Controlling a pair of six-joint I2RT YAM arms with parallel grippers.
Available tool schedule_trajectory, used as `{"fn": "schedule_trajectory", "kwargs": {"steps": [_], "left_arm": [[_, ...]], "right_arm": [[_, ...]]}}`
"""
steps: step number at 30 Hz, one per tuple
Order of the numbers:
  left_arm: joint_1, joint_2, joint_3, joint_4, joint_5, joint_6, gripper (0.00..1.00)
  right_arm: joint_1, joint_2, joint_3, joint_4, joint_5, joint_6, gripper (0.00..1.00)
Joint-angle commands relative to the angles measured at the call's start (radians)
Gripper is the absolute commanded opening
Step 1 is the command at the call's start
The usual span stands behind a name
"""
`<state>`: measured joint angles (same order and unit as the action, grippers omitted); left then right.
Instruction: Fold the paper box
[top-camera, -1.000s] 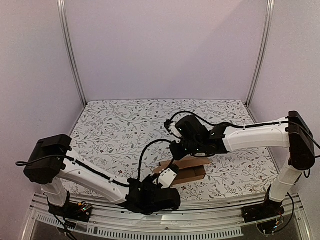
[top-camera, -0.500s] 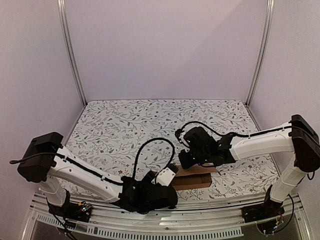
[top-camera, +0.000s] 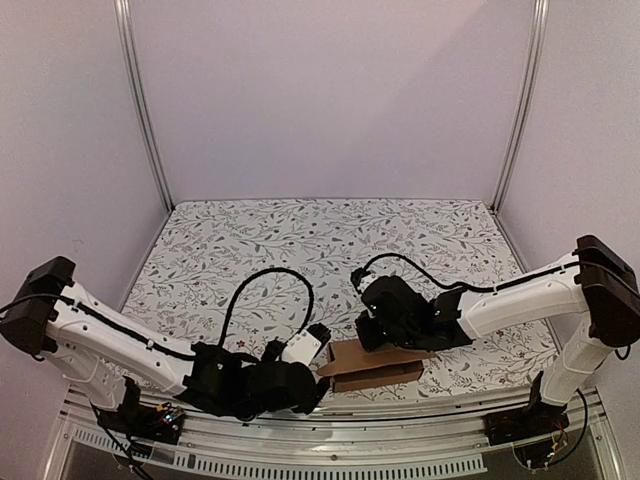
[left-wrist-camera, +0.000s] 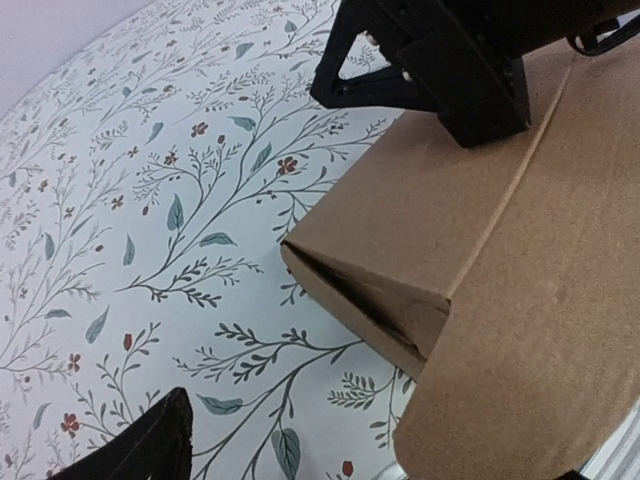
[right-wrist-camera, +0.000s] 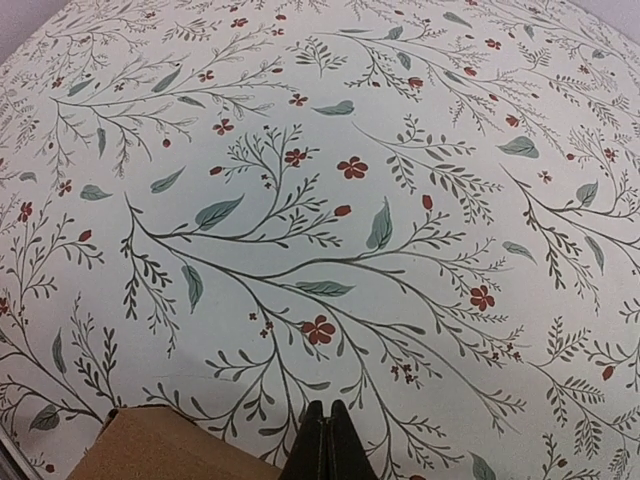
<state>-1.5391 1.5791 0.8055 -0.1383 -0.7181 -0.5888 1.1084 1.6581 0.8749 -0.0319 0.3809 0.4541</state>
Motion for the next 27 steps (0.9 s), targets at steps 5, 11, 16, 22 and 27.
{"fn": "schedule_trajectory", "kwargs": {"steps": [5, 11, 16, 22, 27], "left_arm": [[0.002, -0.100, -0.072, 0.018, 0.063, -0.059, 0.85], [0.061, -0.161, -0.107, 0.041, 0.096, -0.066, 0.85], [0.128, -0.223, -0.124, 0.050, 0.136, -0.066, 0.85], [0.157, -0.284, -0.103, 0.040, 0.165, -0.025, 0.85], [0.157, -0.302, -0.122, -0.011, 0.168, -0.059, 0.84]], "right_arm": [[0.047, 0.035, -0.066, 0.095, 0.118, 0.041, 0.00], [0.092, 0.037, -0.099, 0.122, 0.189, 0.044, 0.00], [0.140, 0.036, -0.107, 0.124, 0.261, 0.052, 0.00], [0.188, 0.073, -0.104, 0.131, 0.366, 0.064, 0.00], [0.204, 0.106, -0.089, 0.134, 0.390, 0.074, 0.00]]}}
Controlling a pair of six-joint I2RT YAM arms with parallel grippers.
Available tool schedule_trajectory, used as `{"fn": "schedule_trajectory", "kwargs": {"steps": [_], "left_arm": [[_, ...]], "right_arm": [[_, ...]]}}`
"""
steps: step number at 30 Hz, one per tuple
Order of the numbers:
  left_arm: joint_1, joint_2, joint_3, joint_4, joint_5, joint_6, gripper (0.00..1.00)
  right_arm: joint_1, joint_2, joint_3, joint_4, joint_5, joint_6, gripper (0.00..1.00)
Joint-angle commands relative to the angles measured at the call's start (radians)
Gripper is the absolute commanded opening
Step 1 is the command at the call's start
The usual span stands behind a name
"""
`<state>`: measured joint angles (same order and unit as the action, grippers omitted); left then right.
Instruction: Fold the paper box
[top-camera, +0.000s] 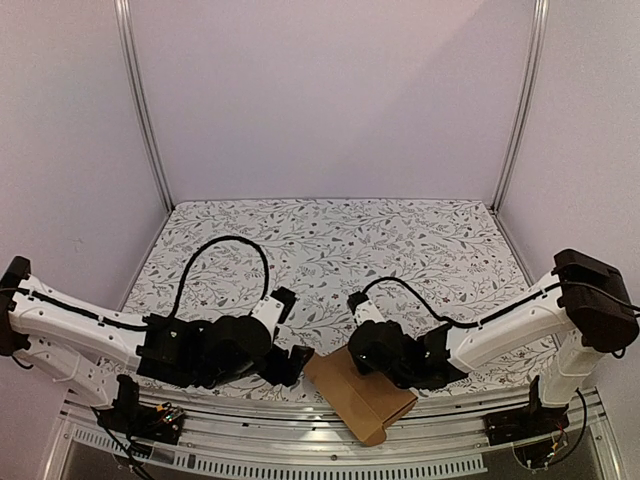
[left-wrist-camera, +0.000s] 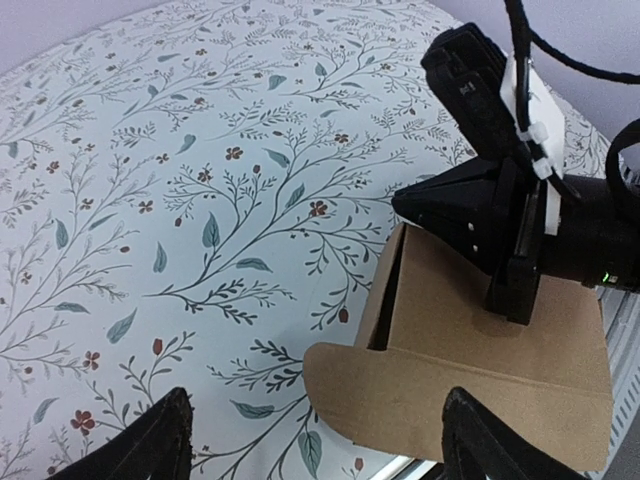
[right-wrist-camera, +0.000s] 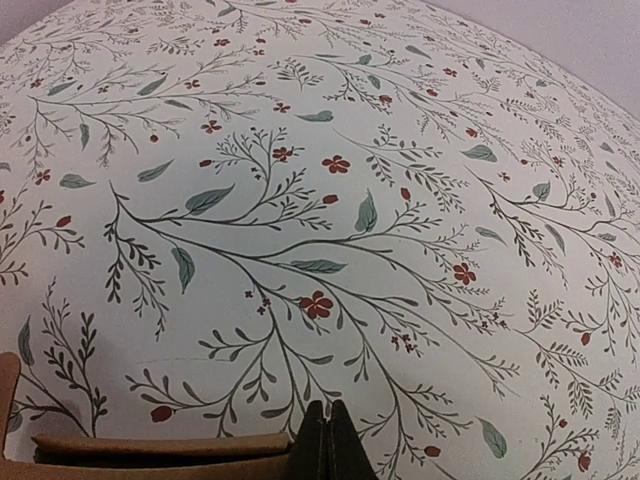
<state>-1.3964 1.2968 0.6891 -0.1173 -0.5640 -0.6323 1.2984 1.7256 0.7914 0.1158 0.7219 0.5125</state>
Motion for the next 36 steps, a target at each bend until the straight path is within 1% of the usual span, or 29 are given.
{"fn": "schedule_trajectory", "kwargs": {"steps": [1, 3, 5, 10, 17, 21, 26, 31, 36], "left_arm": [[0.015, -0.030, -0.012, -0.044, 0.009, -0.024, 0.84], [0.014, -0.055, -0.022, -0.065, -0.003, -0.035, 0.84], [0.016, -0.081, -0.028, -0.047, 0.000, -0.020, 0.86], [0.036, -0.072, -0.002, 0.055, 0.116, 0.020, 0.88], [0.077, 0.077, 0.016, 0.212, 0.317, -0.017, 0.89], [0.085, 0.179, 0.054, 0.251, 0.374, -0.028, 0.89], [0.089, 0.305, 0.112, 0.219, 0.395, -0.057, 0.89], [0.097, 0.418, 0.123, 0.161, 0.381, -0.110, 0.88], [0.097, 0.482, 0.144, 0.120, 0.372, -0.127, 0.87]], "right_arm": [[0.016, 0.044, -0.005, -0.014, 0.053, 0.016, 0.00], [0.021, 0.046, -0.003, -0.014, 0.063, 0.016, 0.00], [0.025, 0.043, 0.001, -0.015, 0.068, 0.012, 0.00], [0.028, 0.032, 0.009, -0.020, 0.084, -0.008, 0.00], [0.048, 0.035, 0.025, -0.058, 0.128, -0.014, 0.00], [0.051, 0.043, 0.029, -0.070, 0.133, -0.010, 0.00], [0.053, 0.026, 0.028, -0.093, 0.148, -0.009, 0.00], [0.051, 0.000, 0.029, -0.112, 0.154, -0.014, 0.00], [0.052, -0.079, 0.027, -0.173, 0.134, -0.015, 0.00]]}}
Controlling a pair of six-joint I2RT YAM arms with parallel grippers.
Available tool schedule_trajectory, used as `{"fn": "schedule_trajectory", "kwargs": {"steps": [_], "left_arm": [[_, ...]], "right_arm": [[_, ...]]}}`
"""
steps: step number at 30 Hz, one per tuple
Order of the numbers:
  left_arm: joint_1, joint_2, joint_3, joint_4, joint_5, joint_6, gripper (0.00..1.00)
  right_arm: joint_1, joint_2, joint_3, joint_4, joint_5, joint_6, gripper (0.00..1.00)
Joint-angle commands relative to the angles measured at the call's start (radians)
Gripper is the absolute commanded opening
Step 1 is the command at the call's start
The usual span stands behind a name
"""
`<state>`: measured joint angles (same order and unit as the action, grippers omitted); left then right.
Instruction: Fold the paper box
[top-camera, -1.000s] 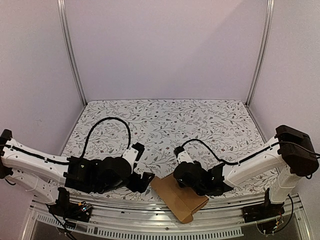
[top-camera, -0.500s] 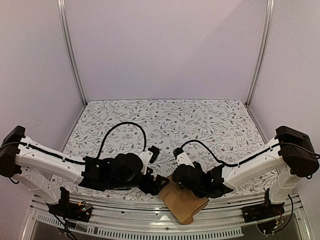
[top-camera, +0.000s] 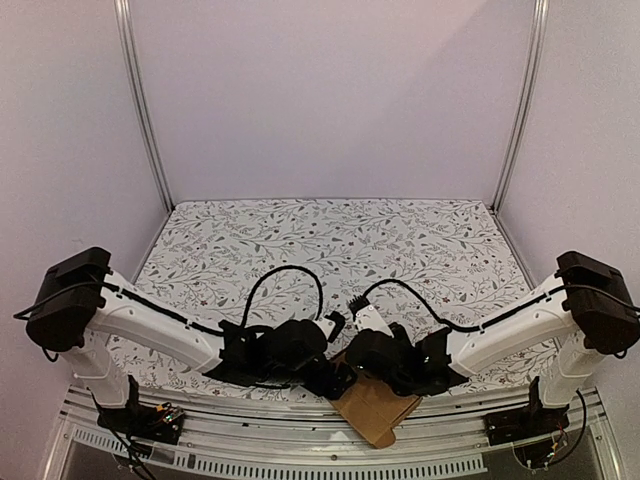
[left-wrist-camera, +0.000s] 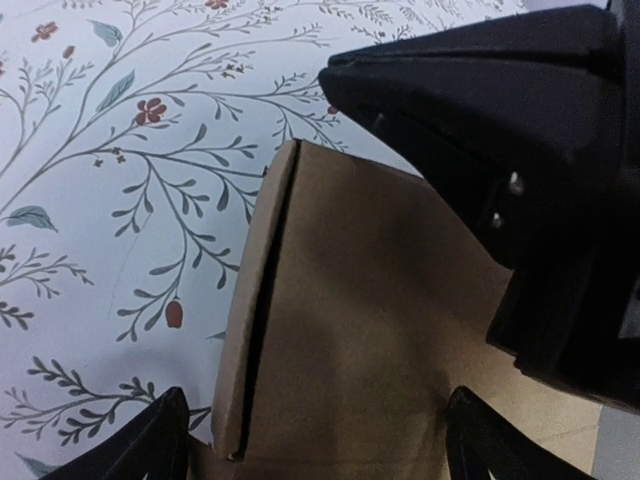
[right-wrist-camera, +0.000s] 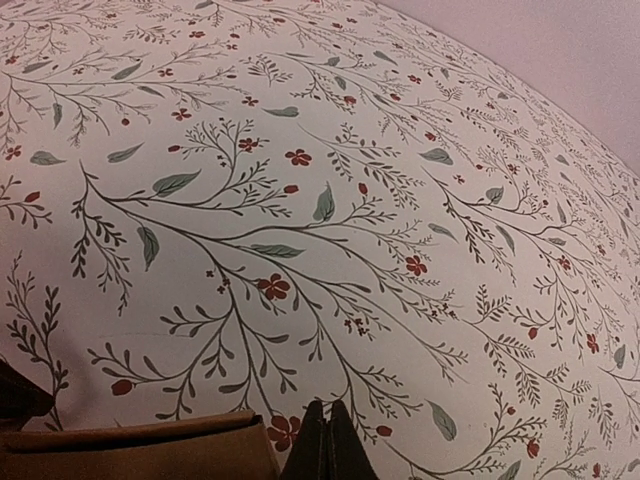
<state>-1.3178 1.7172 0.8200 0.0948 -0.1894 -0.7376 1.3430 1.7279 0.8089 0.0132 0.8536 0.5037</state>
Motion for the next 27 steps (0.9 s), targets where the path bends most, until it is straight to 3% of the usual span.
{"fn": "schedule_trajectory", "kwargs": {"steps": [1, 7, 11, 18, 22, 27], "left_arm": [[0.019, 0.065, 0.017, -0.092, -0.003, -0.022, 0.87], [0.020, 0.073, 0.038, -0.148, -0.019, -0.017, 0.86], [0.019, 0.080, 0.046, -0.154, -0.020, -0.022, 0.86], [0.020, 0.077, 0.060, -0.156, -0.029, -0.023, 0.86], [0.021, 0.066, 0.063, -0.159, -0.043, -0.025, 0.86], [0.027, 0.044, 0.061, -0.169, -0.065, -0.036, 0.86]], "right_arm": [[0.007, -0.097, 0.011, -0.087, -0.007, -0.004, 0.00], [0.008, -0.247, 0.030, -0.273, -0.059, 0.020, 0.00], [0.008, -0.363, 0.032, -0.471, -0.103, 0.084, 0.06], [0.007, -0.563, -0.035, -0.659, -0.282, 0.249, 0.36], [0.004, -0.605, -0.077, -0.689, -0.417, 0.326, 0.54], [-0.001, -0.594, -0.140, -0.642, -0.558, 0.428, 0.68]]}}
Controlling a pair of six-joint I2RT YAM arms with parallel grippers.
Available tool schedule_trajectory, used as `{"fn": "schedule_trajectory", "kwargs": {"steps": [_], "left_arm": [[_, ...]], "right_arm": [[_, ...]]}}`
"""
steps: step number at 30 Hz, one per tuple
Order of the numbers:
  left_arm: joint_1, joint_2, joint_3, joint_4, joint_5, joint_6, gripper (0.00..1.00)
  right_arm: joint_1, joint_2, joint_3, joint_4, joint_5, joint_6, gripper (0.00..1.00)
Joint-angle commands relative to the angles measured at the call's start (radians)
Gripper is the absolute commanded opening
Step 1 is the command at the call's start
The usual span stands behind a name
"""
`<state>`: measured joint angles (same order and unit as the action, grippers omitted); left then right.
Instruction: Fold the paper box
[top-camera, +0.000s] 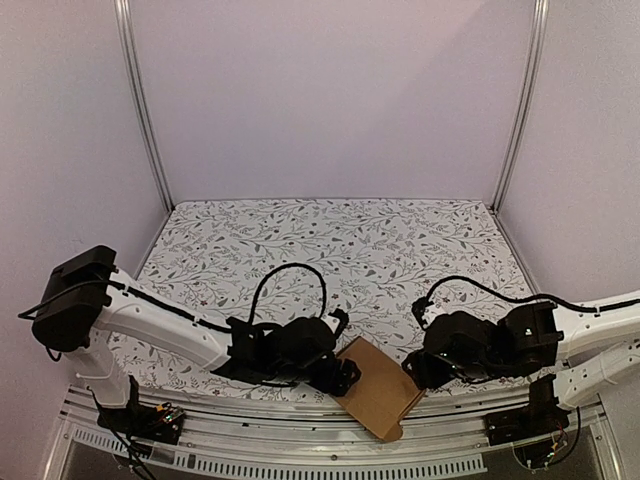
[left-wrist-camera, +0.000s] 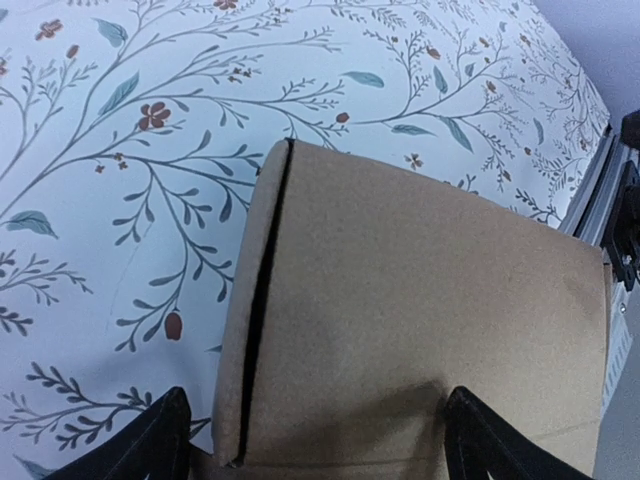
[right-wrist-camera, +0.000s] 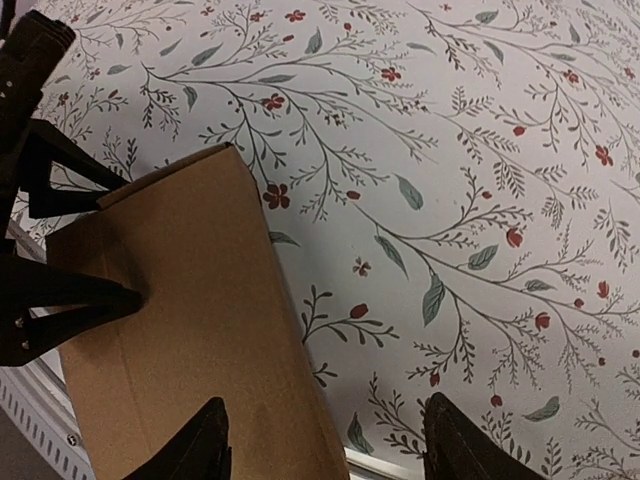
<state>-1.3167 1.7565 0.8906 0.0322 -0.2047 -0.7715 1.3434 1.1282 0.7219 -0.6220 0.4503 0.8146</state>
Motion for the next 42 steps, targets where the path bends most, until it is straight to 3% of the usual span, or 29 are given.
{"fn": "schedule_trajectory", "kwargs": {"steps": [1, 5, 10, 20, 31, 36, 42], "left_arm": [[0.027, 0.001, -0.011, -0.107, -0.055, -0.005, 0.86], [0.035, -0.011, -0.021, -0.110, -0.073, -0.025, 0.85], [0.050, -0.023, -0.029, -0.110, -0.081, -0.054, 0.86], [0.105, -0.063, -0.072, -0.062, -0.092, -0.152, 0.86], [0.143, -0.072, -0.081, 0.030, -0.103, -0.275, 0.86], [0.161, -0.091, -0.125, 0.097, -0.087, -0.331, 0.86], [0.164, -0.098, -0.141, 0.111, -0.101, -0.342, 0.86]], "right_arm": [[-0.001, 0.002, -0.073, 0.016, -0.171, 0.151, 0.73], [-0.006, -0.022, -0.133, 0.083, -0.195, 0.239, 0.83], [-0.060, -0.039, -0.184, 0.192, -0.230, 0.297, 0.88], [-0.174, -0.024, -0.204, 0.381, -0.231, 0.348, 0.89], [-0.209, 0.204, -0.158, 0.594, -0.241, 0.406, 0.89], [-0.238, 0.278, -0.156, 0.685, -0.251, 0.410, 0.86], [-0.266, 0.315, -0.151, 0.724, -0.251, 0.390, 0.72]]}}
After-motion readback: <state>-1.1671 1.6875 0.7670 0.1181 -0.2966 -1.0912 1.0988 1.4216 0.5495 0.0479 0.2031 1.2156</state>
